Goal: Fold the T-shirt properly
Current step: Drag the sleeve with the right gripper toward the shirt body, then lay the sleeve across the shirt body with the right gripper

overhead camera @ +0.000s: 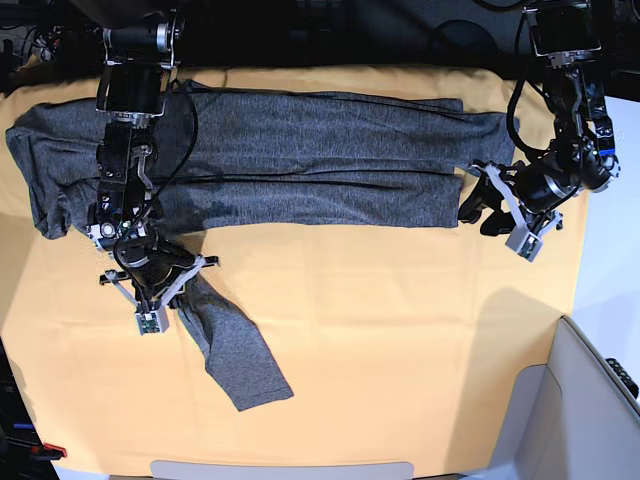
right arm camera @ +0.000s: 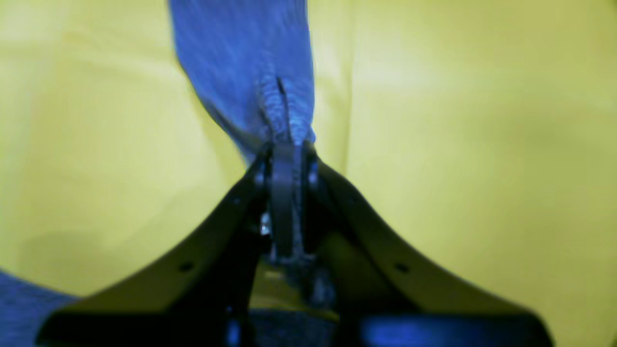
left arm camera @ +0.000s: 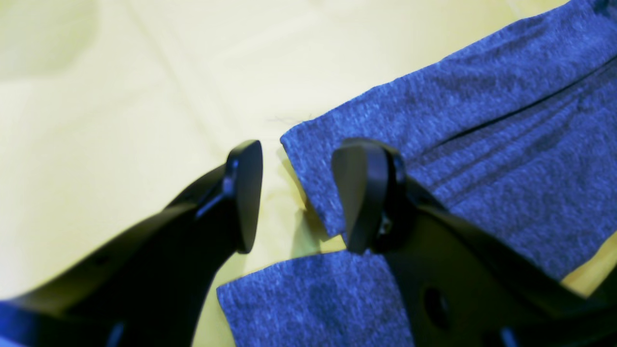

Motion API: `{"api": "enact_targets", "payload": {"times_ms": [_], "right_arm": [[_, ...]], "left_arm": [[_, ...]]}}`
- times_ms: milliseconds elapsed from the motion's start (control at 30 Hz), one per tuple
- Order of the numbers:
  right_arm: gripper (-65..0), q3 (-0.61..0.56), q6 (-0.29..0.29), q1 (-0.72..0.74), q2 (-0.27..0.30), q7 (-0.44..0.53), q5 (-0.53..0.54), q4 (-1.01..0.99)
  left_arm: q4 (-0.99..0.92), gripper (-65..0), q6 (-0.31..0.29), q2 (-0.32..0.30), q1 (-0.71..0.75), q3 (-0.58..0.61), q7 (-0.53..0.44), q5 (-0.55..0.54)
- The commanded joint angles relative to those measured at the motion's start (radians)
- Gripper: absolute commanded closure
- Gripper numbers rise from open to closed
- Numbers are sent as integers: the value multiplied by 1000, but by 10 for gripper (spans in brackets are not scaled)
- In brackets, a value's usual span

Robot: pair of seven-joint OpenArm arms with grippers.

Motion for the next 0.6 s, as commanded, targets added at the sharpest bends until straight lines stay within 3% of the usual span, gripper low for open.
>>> {"api": "enact_targets", "payload": {"times_ms": [0, 333, 567], "right_arm": [[-2, -24, 7, 6, 0, 13, 15, 66], [-2, -148, 7, -196, -4, -42, 15, 408], [-2, -153, 10, -345, -1, -42, 18, 534]], "left_arm": [[15, -267, -1, -13, -14, -4, -18, -15], [9, -267, -1, 5, -14, -6, -18, -15], [7, -267, -1, 5, -14, -6, -18, -15]]}}
